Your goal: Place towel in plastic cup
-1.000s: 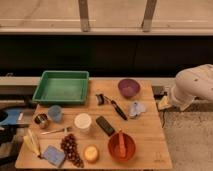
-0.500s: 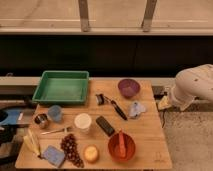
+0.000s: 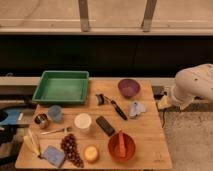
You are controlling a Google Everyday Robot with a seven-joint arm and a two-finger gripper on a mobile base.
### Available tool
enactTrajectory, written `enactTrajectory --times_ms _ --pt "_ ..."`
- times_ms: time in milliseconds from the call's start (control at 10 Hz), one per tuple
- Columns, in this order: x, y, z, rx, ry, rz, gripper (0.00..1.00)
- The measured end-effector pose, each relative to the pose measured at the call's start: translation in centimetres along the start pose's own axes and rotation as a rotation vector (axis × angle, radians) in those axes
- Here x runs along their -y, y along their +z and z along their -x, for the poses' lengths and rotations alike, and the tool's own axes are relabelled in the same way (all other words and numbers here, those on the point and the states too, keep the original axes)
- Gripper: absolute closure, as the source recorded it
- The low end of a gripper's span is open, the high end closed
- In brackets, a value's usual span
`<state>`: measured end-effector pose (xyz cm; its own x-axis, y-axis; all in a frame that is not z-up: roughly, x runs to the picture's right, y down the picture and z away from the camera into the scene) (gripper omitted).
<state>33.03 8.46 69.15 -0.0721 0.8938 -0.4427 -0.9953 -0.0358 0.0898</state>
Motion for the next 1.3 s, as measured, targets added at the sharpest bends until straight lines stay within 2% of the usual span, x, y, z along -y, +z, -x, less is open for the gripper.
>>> enactTrajectory --times_ms 200,500,700,800,900,1300 --pt "-3.0 -0.1 1.1 0.012 -0.062 0.02 0.33" --pt "-10.3 0.3 3.0 0.021 -0.182 0.056 0.33" --pt "-15.8 1.1 4.3 0.028 -0.277 0.113 0.33" --pt "-17.4 1.2 4.8 0.032 -0.313 0.139 0.33" --pt "-18.6 1.3 5.0 0.034 -0.335 0.158 0.33" --pt "-18.5 1.5 5.0 0.028 -0.333 0.157 0.33"
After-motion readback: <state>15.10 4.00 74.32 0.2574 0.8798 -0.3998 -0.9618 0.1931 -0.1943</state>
